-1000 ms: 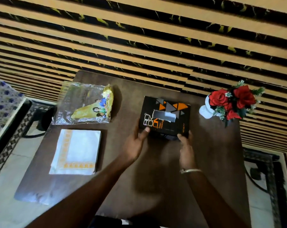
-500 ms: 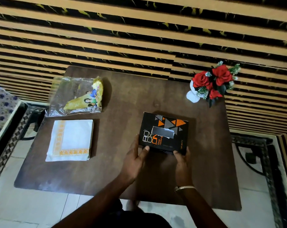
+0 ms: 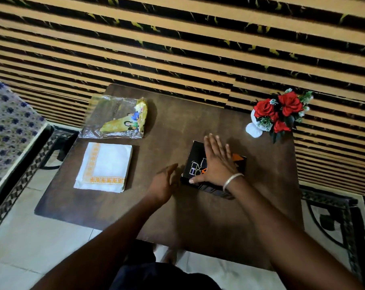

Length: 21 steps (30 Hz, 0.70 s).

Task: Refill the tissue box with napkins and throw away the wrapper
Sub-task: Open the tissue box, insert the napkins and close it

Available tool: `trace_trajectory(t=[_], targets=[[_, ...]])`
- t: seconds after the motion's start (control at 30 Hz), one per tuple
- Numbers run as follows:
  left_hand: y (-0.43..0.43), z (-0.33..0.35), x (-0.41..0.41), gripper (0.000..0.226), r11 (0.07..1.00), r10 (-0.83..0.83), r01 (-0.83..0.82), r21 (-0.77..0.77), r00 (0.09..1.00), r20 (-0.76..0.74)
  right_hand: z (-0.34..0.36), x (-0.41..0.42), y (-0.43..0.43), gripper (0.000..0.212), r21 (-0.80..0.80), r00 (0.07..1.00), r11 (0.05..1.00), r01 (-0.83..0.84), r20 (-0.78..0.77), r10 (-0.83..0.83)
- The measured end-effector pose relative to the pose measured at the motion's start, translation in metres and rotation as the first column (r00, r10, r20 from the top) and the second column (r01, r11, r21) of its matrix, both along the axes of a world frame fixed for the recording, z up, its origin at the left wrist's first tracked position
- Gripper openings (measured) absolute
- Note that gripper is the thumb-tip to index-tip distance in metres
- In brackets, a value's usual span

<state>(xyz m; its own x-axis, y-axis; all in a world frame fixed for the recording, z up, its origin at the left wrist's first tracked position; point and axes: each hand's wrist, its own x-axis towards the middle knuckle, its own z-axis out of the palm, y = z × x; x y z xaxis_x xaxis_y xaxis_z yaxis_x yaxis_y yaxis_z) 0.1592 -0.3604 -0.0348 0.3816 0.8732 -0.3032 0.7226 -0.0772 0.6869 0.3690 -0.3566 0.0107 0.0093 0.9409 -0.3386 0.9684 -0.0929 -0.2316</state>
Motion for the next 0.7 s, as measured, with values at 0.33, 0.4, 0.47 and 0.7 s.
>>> trace_trajectory(t=[0.33, 0.4, 0.47, 0.7], targets=[[0.017, -0.001, 0.012, 0.049, 0.988, -0.150, 0.140, 0.070, 0.977, 0.152, -0.013, -0.003, 0.029, 0.159, -0.217, 0.993, 0.973, -0.079, 0.069, 0.096], [0.015, -0.005, 0.011, 0.049, 0.988, -0.157, 0.150, 0.049, 0.965, 0.209, -0.013, -0.003, 0.027, 0.157, -0.202, 0.994, 0.977, -0.073, 0.064, 0.088], [0.013, -0.008, 0.010, 0.049, 0.988, -0.151, 0.141, 0.059, 0.957, 0.247, -0.013, -0.003, 0.026, 0.156, -0.195, 0.994, 0.978, -0.072, 0.063, 0.086], [0.009, -0.020, 0.012, 0.043, 0.997, -0.050, 0.031, 0.073, 0.961, 0.272, -0.015, -0.003, 0.025, 0.155, -0.192, 0.994, 0.978, -0.075, 0.066, 0.089]])
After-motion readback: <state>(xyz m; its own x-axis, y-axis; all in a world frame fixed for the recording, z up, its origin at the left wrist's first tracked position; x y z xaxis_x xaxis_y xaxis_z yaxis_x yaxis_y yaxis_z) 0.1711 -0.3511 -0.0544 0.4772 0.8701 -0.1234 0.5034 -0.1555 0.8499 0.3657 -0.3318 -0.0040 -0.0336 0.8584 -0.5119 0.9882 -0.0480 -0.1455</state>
